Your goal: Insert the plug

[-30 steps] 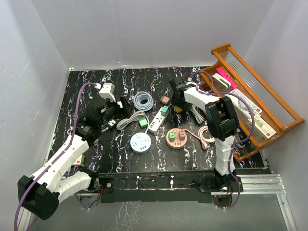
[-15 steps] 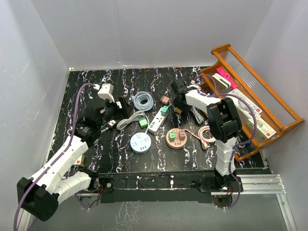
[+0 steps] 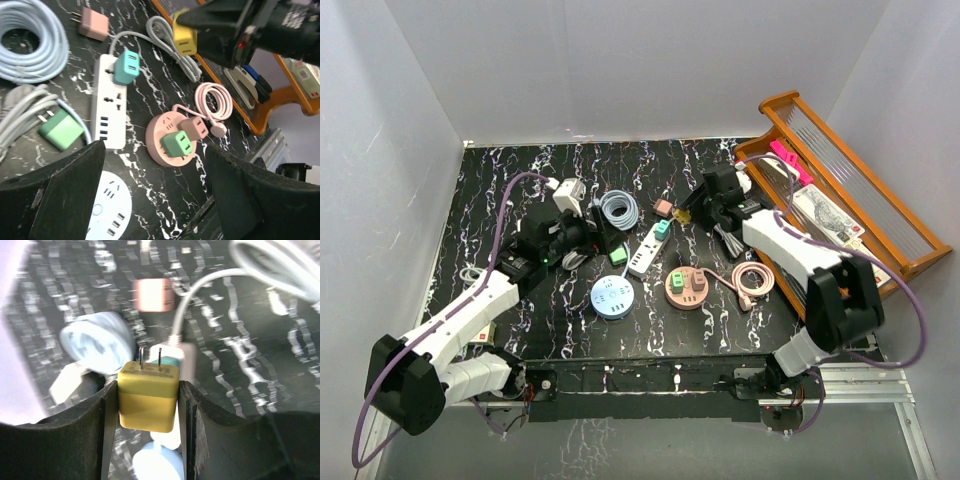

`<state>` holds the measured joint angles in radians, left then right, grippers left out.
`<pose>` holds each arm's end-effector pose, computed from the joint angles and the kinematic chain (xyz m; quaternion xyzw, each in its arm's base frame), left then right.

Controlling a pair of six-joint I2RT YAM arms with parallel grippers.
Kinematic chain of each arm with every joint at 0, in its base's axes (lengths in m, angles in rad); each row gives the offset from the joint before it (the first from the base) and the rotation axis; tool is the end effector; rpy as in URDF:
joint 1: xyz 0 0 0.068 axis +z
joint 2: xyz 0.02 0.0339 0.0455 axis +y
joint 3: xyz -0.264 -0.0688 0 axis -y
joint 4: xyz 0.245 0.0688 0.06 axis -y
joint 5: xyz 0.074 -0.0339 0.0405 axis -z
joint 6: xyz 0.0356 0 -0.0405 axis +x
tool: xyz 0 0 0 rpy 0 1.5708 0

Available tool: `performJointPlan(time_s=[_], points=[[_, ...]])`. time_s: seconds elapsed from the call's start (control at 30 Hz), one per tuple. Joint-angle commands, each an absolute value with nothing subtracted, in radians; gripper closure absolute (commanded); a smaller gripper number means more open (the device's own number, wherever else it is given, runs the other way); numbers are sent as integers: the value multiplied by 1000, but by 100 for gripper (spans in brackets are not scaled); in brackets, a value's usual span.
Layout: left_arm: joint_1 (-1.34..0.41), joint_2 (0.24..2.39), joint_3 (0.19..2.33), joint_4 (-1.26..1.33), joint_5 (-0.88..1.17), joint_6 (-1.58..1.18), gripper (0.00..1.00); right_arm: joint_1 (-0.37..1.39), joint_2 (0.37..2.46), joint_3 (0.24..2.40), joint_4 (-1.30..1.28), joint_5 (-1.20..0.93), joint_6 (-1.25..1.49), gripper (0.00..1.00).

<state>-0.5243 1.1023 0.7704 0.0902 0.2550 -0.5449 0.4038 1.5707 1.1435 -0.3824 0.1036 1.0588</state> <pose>0.2182 -0.1366 0.3000 0.0704 0.7816 -0.3978 0.4753 0.3171 0.1315 0.2514 0.3165 0.8717 0.2120 0.3082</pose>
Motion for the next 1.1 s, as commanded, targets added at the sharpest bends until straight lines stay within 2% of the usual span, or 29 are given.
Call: performJointPlan(time_s=[0.0, 0.1, 0.33, 0.53, 0.7, 0.97, 1.07], points=[[-598, 1131, 821, 203, 213, -582, 21, 403, 1397, 1032, -87, -62, 1200, 59], [-658, 1161, 828, 288, 105, -589, 22, 405, 1312, 953, 39, -110, 1309, 58], [-829, 1255, 924, 417, -166, -472, 22, 414, 1170, 868, 125, -73, 1470, 56], [-936, 1357, 968, 589, -308, -322, 23, 416, 1113, 874, 51, -52, 1625, 57], [-968, 1446, 1003, 727, -366, -250, 26, 416, 1120, 921, -22, -62, 1652, 58], [-1004, 1533, 1037, 872, -471, -182, 44, 416, 1095, 904, -3, -40, 1692, 58], [-1006, 1544, 1035, 924, -482, -182, 46, 415, 1092, 901, 0, -52, 1695, 58]])
